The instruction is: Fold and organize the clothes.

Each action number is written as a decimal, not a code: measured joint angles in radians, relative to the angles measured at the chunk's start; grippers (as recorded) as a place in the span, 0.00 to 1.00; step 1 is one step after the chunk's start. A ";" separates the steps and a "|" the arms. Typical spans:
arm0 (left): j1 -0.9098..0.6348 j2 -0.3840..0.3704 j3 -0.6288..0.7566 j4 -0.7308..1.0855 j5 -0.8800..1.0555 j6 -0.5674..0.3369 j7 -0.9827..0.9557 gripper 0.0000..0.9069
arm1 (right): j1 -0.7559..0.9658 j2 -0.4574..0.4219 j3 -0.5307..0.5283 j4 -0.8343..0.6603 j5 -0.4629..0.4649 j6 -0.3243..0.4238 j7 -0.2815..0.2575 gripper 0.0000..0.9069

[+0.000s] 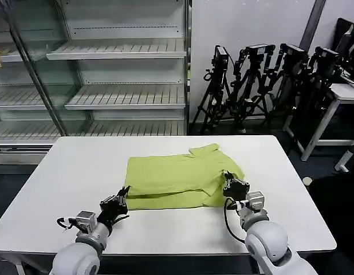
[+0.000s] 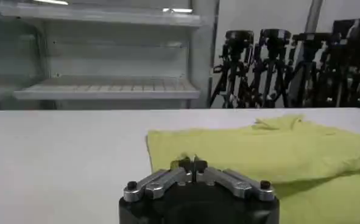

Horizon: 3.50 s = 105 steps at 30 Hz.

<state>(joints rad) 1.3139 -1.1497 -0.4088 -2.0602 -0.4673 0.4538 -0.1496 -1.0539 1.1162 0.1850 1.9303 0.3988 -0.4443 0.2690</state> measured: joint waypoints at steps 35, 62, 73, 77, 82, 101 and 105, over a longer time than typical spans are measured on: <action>0.076 -0.050 0.000 0.032 0.007 -0.032 -0.031 0.04 | -0.276 0.008 0.189 0.067 0.045 0.028 0.015 0.00; 0.129 -0.039 -0.005 0.017 -0.017 -0.030 -0.031 0.04 | -0.452 0.001 0.217 0.200 0.013 0.039 0.046 0.00; 0.252 -0.050 -0.049 -0.093 -0.005 -0.025 -0.057 0.04 | -0.594 -0.019 0.238 0.330 -0.044 0.050 0.056 0.00; 0.305 -0.051 -0.065 -0.135 0.000 -0.026 -0.073 0.09 | -0.646 -0.020 0.229 0.359 -0.069 0.052 0.057 0.00; 0.367 -0.045 -0.088 -0.181 0.000 -0.023 -0.090 1.00 | -0.701 -0.027 0.223 0.397 -0.097 0.040 0.057 1.00; 0.485 -0.027 -0.160 -0.334 -0.012 -0.004 -0.109 1.00 | -0.701 -0.063 0.290 0.497 -0.073 -0.020 0.069 1.00; 0.460 -0.021 -0.167 -0.344 -0.035 -0.008 -0.108 1.00 | -0.629 -0.082 0.289 0.480 -0.037 -0.044 0.082 1.00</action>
<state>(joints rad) 1.7738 -1.1705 -0.5754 -2.4039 -0.5019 0.4454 -0.2576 -1.6833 1.0337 0.4735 2.4103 0.3619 -0.4879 0.3507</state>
